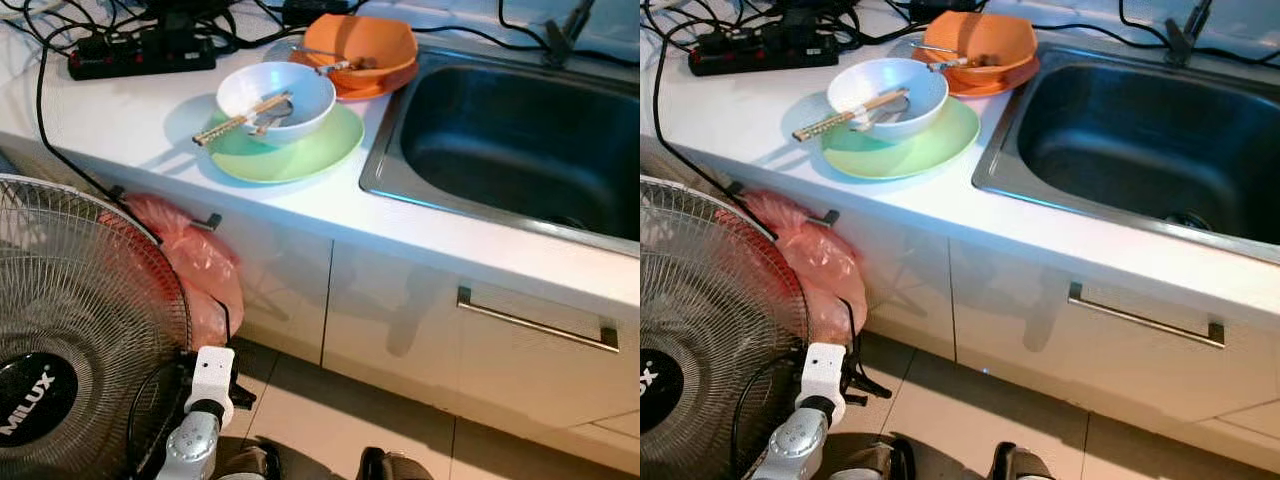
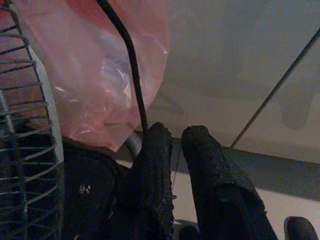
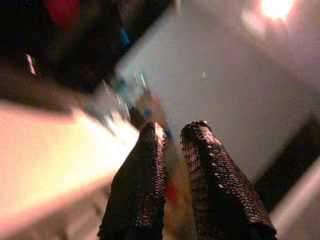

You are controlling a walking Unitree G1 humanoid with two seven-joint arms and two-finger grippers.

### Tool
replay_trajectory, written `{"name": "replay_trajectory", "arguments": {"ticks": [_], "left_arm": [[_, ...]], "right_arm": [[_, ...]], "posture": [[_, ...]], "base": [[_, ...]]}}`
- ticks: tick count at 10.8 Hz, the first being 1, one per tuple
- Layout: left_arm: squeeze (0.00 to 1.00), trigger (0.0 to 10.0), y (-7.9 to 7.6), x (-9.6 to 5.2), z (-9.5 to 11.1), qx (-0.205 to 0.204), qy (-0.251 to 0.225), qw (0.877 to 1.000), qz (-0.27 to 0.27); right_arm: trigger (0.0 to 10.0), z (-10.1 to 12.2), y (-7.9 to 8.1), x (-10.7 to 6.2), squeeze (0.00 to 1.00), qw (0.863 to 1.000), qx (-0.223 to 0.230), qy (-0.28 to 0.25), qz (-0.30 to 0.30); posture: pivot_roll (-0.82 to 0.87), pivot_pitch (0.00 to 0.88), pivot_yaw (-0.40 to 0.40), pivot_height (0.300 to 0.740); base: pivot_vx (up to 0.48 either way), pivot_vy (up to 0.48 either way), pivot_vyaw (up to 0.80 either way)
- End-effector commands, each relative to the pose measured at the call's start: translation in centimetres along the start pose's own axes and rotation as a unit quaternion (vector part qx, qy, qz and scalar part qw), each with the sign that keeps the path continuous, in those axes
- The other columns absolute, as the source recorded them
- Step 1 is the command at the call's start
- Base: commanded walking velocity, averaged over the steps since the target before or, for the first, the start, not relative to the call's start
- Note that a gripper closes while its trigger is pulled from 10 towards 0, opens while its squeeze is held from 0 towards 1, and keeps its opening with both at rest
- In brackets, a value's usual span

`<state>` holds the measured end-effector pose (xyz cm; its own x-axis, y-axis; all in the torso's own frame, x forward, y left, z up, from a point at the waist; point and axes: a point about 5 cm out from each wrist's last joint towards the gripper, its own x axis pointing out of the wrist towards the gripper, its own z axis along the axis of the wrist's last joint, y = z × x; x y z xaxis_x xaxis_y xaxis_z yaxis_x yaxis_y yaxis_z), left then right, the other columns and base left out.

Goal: Kitchen organization

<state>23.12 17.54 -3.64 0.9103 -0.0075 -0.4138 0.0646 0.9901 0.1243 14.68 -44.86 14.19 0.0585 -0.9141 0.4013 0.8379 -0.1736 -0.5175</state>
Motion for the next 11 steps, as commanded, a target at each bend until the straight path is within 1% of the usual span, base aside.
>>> {"name": "replay_trajectory", "arguments": {"ticks": [1, 2, 3, 4, 5, 6, 8, 9, 10, 11], "left_arm": [[0.00, 10.0, -0.1, -0.4, -0.8, 0.002, 0.015, 1.000, -0.002], [0.00, 10.0, 0.0, -0.4, -0.8, 0.002, 0.015, 1.000, -0.003], [0.00, 10.0, 0.0, -0.4, -0.9, 0.003, 0.017, 1.000, -0.002], [0.00, 10.0, 0.0, -0.5, -0.9, 0.003, 0.019, 1.000, -0.003], [0.00, 10.0, 0.0, -0.5, -1.0, 0.003, 0.020, 1.000, -0.004], [0.00, 10.0, -0.1, -0.5, -1.1, 0.003, 0.023, 1.000, -0.004], [0.00, 10.0, -0.2, -0.5, -1.2, 0.003, 0.028, 1.000, -0.003], [0.00, 10.0, -0.2, -0.5, -1.2, 0.001, 0.029, 1.000, -0.001], [0.00, 10.0, -0.1, -0.5, -1.3, 0.000, 0.032, 0.999, 0.001], [0.00, 10.0, -0.2, -0.5, -1.4, 0.000, 0.033, 0.999, 0.001]], "right_arm": [[10.0, -2.0, -0.4, -0.6, 0.00, 0.999, -0.018, 0.047, -0.012], [10.0, -3.9, -0.2, -1.6, 0.00, 0.995, -0.037, 0.091, -0.004], [10.0, -6.7, 0.1, -3.5, 0.00, 0.984, -0.053, 0.170, 0.009], [10.0, -8.6, 0.4, -5.2, 0.00, 0.973, -0.065, 0.219, 0.030], [10.0, -10.4, 1.1, -7.4, 0.00, 0.956, -0.077, 0.273, 0.069], [10.0, -11.8, 1.8, -9.8, 0.00, 0.935, -0.084, 0.325, 0.117], [10.0, -13.5, 2.6, -13.5, 0.00, 0.899, -0.114, 0.380, 0.187], [10.0, -14.2, 2.9, -15.1, 0.00, 0.878, -0.124, 0.404, 0.226], [10.0, -14.3, 3.6, -16.9, 0.00, 0.853, -0.132, 0.416, 0.284], [10.0, -14.1, 4.2, -18.0, 0.00, 0.836, -0.127, 0.424, 0.323]], "posture": [[-0.04, 0.172, 0.009, 0.740], [-0.04, 0.172, 0.009, 0.740], [-0.04, 0.169, 0.009, 0.740], [-0.04, 0.168, 0.010, 0.740], [-0.04, 0.168, 0.010, 0.740], [-0.03, 0.167, 0.005, 0.740], [-0.02, 0.169, 0.000, 0.740], [-0.02, 0.170, -0.004, 0.740], [-0.02, 0.169, -0.007, 0.740], [-0.02, 0.167, -0.008, 0.740]], "base": [[0.000, 0.000, 0.00], [0.000, 0.000, 0.00], [0.000, 0.000, 0.00], [0.000, 0.000, 0.00], [0.000, 0.000, 0.00], [0.000, 0.000, 0.00], [0.000, 0.000, 0.00], [0.000, 0.000, 0.00], [0.000, 0.000, 0.00], [0.000, 0.000, 0.00]]}}
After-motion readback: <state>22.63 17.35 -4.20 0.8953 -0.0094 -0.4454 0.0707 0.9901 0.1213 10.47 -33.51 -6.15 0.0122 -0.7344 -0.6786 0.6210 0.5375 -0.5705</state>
